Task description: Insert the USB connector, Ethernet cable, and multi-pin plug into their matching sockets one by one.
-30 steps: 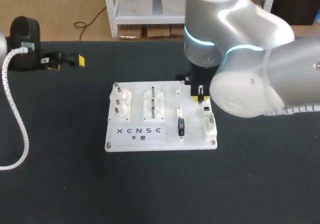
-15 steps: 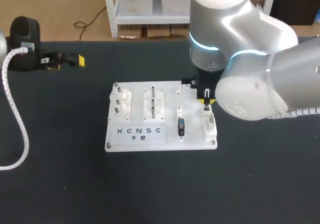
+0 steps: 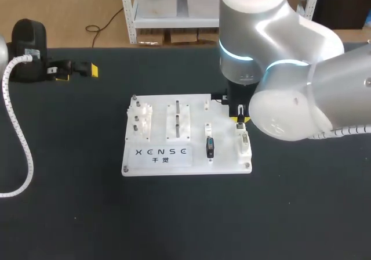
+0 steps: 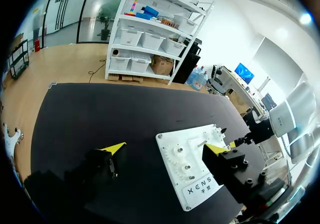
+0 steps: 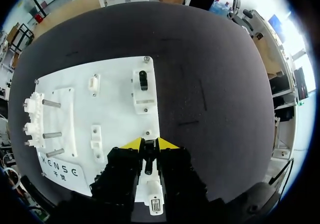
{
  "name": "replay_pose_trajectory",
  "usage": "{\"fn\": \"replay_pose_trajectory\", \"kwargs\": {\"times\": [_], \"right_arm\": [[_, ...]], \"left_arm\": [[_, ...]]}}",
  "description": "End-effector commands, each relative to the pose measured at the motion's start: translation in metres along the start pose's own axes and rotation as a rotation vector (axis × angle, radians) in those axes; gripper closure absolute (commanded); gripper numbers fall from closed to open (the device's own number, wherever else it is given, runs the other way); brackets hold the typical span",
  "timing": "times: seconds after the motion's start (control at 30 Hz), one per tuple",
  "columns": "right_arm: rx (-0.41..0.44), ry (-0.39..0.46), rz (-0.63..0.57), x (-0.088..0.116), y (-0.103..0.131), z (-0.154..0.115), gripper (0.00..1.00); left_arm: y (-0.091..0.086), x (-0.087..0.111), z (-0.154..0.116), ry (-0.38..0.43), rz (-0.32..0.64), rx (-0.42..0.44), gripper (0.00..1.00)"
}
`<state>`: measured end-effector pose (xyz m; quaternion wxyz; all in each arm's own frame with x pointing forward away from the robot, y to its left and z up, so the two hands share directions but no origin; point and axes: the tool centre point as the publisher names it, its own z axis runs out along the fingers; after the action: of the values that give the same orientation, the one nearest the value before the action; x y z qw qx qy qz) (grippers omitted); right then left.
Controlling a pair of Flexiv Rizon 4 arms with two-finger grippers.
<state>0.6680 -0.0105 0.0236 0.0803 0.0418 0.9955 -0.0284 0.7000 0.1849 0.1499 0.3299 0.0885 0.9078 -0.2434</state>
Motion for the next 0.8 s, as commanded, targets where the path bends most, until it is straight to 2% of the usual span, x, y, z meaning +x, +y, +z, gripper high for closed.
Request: {"fn": "replay_pose_trajectory", "kwargs": {"times": [0.03, 0.53, 0.8], "right_arm": [[-0.001, -0.005, 0.005, 0.001, -0.001, 0.004, 1.0], [-0.004, 0.002, -0.001, 0.002, 0.005, 0.01, 1.0], [0.037, 0.031, 0.023, 0.004, 0.0, 0.027, 1.0]], "left_arm": [[0.0, 0.0, 0.0, 0.0, 0.0, 0.0, 0.0], [0.0, 0.0, 0.0, 0.0, 0.0, 0.0, 0.0], [0.0, 0.0, 0.0, 0.0, 0.0, 0.0, 0.0]]}}
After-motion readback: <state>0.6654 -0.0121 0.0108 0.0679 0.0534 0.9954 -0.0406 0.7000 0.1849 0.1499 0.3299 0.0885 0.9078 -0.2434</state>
